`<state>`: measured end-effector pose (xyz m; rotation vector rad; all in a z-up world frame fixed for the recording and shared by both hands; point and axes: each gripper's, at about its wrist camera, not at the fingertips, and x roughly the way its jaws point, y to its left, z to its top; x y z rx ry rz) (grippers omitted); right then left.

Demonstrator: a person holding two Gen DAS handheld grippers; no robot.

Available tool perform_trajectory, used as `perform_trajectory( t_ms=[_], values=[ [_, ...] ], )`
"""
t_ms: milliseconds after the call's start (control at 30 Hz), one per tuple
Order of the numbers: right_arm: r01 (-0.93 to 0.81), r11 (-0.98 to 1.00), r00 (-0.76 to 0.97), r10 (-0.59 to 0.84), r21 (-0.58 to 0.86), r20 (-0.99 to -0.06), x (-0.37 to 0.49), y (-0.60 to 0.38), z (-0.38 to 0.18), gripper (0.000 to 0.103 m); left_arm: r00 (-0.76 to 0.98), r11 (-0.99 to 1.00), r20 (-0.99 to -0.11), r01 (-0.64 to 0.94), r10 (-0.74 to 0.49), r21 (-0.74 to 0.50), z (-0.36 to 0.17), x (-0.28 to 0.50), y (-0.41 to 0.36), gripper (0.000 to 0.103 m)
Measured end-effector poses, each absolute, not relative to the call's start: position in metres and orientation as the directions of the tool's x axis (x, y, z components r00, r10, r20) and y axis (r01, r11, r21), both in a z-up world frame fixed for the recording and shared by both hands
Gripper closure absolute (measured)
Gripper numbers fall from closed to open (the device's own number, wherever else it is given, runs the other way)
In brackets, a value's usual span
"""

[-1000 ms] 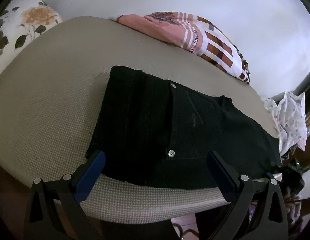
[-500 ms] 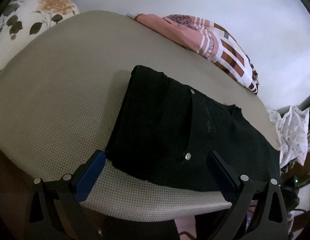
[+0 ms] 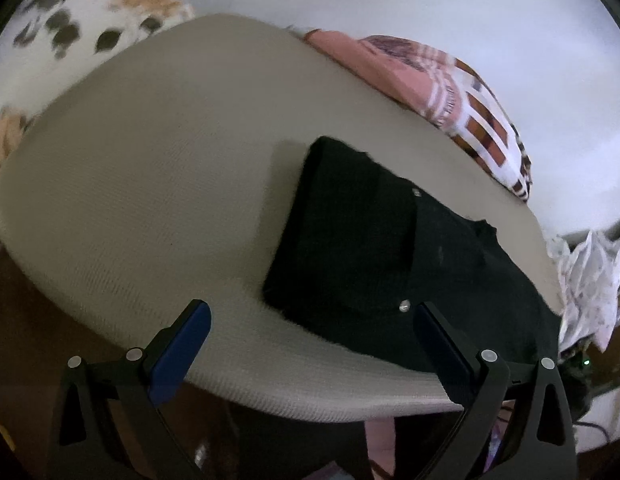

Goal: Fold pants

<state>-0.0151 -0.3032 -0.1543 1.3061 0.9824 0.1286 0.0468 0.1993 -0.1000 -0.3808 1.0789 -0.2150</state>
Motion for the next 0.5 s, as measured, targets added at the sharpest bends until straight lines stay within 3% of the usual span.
perform_trajectory(
  t_ms=[200,400,467,500],
  values=[
    [0.436,0.363,0.587,0.578,0.823,-0.566,-0.018,-0.296,-0.156,0.097,0.426,0.896,-0.823,-0.06,-0.376,-0.44,-0.11,0.044,0.217,0.002],
    [0.429,0.379,0.577,0.584,0.82,-0.571,-0.015,-0.297,-0.16,0.097,0.344,0.878,-0.825,0.0,-0.449,-0.478,-0.124,0.056,0.198,0.004],
    [0.435,0.352,0.579,0.596,0.828,-0.557,-0.015,-0.3,-0.163,0.097,0.343,0.878,-0.823,0.016,-0.453,-0.477,-0.126,0.06,0.192,0.02],
    [0.438,0.335,0.581,0.603,0.834,-0.547,-0.016,-0.301,-0.165,0.097,0.337,0.887,-0.832,0.018,-0.44,-0.462,-0.127,0.063,0.19,0.053]
  ],
)
